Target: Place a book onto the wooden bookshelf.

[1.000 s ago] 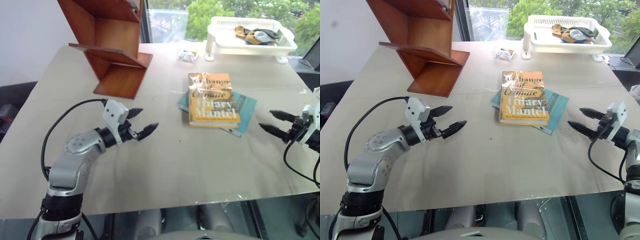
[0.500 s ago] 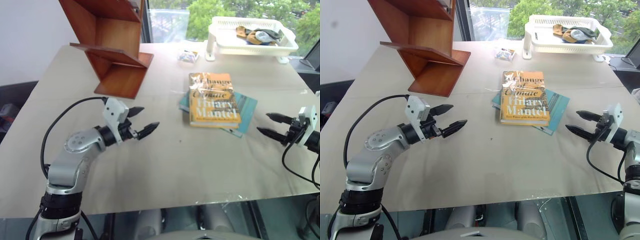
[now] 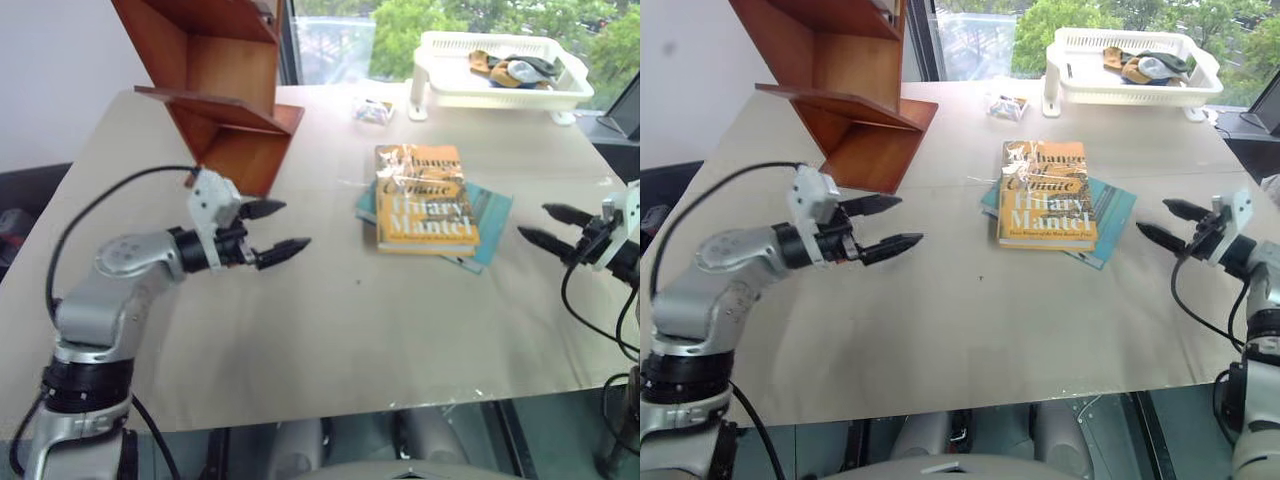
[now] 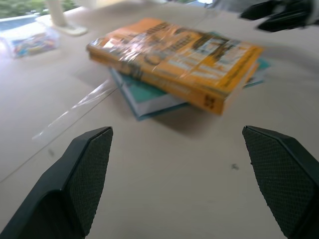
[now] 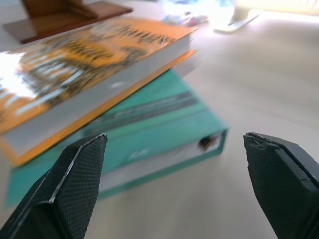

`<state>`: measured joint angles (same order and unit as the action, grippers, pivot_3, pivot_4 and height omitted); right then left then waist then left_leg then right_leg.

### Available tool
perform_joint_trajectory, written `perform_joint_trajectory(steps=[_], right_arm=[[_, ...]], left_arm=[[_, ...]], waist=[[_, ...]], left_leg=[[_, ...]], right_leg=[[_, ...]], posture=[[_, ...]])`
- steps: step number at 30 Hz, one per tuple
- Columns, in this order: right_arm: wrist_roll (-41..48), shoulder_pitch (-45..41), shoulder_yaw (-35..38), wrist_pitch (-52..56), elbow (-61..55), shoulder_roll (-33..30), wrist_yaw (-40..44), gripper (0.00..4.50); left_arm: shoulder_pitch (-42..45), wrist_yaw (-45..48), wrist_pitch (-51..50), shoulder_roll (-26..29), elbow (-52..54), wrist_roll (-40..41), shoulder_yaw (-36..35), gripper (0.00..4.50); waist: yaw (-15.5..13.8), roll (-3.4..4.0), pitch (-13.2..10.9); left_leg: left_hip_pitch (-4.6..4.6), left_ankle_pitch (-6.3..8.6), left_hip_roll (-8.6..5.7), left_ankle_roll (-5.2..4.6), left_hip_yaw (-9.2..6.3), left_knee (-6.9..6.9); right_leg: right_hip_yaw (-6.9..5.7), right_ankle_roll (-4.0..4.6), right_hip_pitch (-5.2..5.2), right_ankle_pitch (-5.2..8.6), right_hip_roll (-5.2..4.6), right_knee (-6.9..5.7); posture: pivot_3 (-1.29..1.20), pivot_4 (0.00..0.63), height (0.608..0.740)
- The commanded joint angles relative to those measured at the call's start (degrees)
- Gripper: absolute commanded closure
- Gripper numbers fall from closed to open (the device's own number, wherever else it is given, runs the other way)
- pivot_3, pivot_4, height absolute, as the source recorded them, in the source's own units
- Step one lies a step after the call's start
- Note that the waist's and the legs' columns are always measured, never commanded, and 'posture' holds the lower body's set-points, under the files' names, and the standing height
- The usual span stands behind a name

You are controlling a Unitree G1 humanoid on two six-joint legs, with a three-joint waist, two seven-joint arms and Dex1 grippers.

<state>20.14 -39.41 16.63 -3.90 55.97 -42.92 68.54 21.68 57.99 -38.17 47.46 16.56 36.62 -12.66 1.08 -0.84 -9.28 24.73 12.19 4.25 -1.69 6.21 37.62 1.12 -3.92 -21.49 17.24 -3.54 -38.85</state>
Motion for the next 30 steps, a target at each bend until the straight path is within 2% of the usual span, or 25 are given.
perform_joint_trajectory(steps=[1, 8, 18, 23, 30], right_arm=[[-0.68, -4.06, 0.67, 0.15, 2.5, 0.55, -3.91, 0.0], [-1.21, -12.93, 1.62, 5.89, 10.73, 4.01, -10.49, 0.0], [-4.44, -14.42, 0.05, 8.58, 15.51, 8.63, -15.18, 0.0], [-5.67, -14.33, -1.27, 9.27, 15.27, 11.12, -11.64, 0.0], [-9.78, -11.53, -6.65, 2.34, 13.32, 14.41, -1.79, 0.0]], left_arm=[[0.56, 5.36, -0.04, 3.93, 0.68, 3.21, -2.38, 0.06], [0.15, 14.93, 1.34, 13.22, -1.49, 3.62, -4.63, 0.06], [0.3, 15.95, 0.68, 16.37, -2.79, 4.57, -7.06, 0.06], [-1.51, 15.75, 0.88, 16.53, -1.92, 4.48, -7.11, 0.06], [-1.55, 15.39, 1.03, 16.79, -1.75, 4.3, -6.7, 0.06]], waist=[[0.03, 0.01, 0.0], [0.15, 0.02, -0.12], [0.08, 0.03, -0.15], [0.28, 0.03, -0.16], [1.47, 0.02, -0.16]], left_leg=[[-0.01, 0.0, -0.01, 0.0, 0.03, -0.07], [0.0, -0.01, 0.0, 0.02, 0.25, -0.26], [0.03, -0.01, 0.0, 0.02, 0.29, -0.32], [0.03, -0.01, 0.01, 0.02, 0.32, -0.33], [0.0, -0.01, 0.01, 0.02, 0.3, -0.33]], right_leg=[[0.04, 0.0, -0.02, 0.0, 0.0, 0.02], [0.18, 0.01, -0.19, 0.01, -0.02, 0.09], [0.18, 0.01, -0.21, 0.01, -0.03, 0.16], [0.21, 0.01, -0.22, 0.01, -0.03, 0.17], [0.21, 0.01, -0.21, 0.01, -0.02, 0.11]], posture=[[0.0, 0.15, 0.74], [0.0, 0.15, 0.74], [0.0, 0.15, 0.74], [0.0, 0.15, 0.74], [0.0, 0.15, 0.74]])
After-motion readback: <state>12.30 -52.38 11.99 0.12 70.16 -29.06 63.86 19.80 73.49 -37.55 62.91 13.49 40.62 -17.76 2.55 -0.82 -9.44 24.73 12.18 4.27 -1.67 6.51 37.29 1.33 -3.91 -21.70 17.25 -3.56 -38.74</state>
